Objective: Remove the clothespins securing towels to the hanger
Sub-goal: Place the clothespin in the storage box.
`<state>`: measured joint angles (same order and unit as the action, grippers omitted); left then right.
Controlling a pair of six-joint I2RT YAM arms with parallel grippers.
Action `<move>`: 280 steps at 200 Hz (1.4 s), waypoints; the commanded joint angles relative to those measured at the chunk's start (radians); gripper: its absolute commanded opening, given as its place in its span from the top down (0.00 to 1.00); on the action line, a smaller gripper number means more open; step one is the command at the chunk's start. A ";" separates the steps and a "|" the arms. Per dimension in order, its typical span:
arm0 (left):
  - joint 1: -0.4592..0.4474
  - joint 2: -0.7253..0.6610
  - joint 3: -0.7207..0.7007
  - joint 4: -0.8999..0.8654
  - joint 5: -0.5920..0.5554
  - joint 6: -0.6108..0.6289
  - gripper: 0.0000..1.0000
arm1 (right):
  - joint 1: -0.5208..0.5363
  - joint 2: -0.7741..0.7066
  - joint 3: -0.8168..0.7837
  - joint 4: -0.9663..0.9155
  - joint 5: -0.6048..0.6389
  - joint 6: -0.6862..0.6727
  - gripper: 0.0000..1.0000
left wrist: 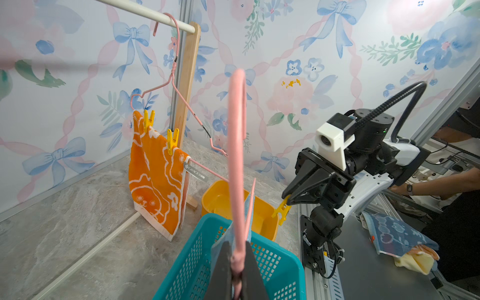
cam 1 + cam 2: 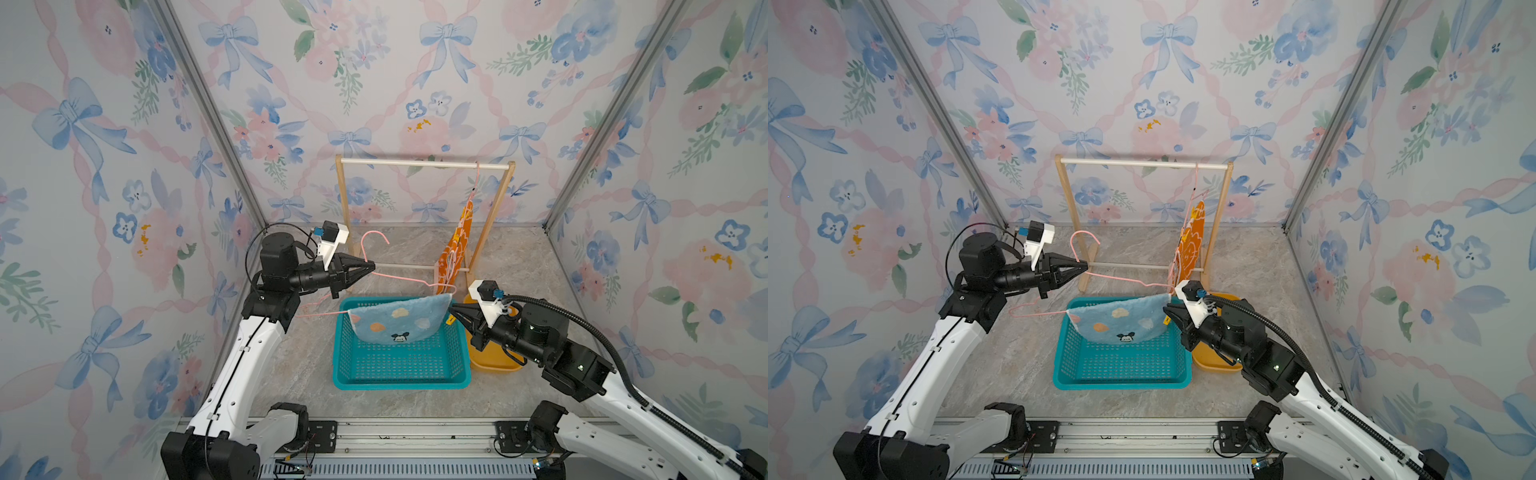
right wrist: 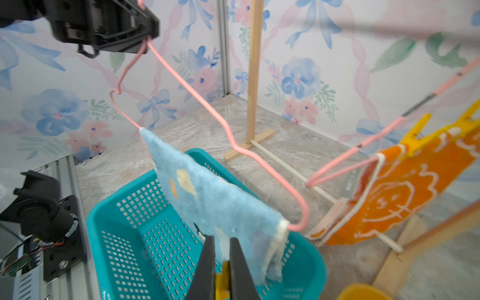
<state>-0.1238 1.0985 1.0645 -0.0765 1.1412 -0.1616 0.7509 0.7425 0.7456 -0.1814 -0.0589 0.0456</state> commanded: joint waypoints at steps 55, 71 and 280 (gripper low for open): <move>-0.008 -0.020 0.020 0.018 -0.010 -0.003 1.00 | -0.383 0.111 -0.075 -0.097 0.035 0.245 1.00; -0.010 -0.020 0.021 0.017 -0.012 -0.003 1.00 | -0.429 0.192 -0.074 -0.105 0.029 0.261 0.99; -0.010 -0.026 0.017 0.018 -0.023 0.002 1.00 | -0.535 0.819 0.100 -0.069 0.064 0.276 0.76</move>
<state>-0.1307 1.0985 1.0645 -0.0765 1.1152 -0.1616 0.2333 1.5414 0.8299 -0.2554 -0.0021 0.2989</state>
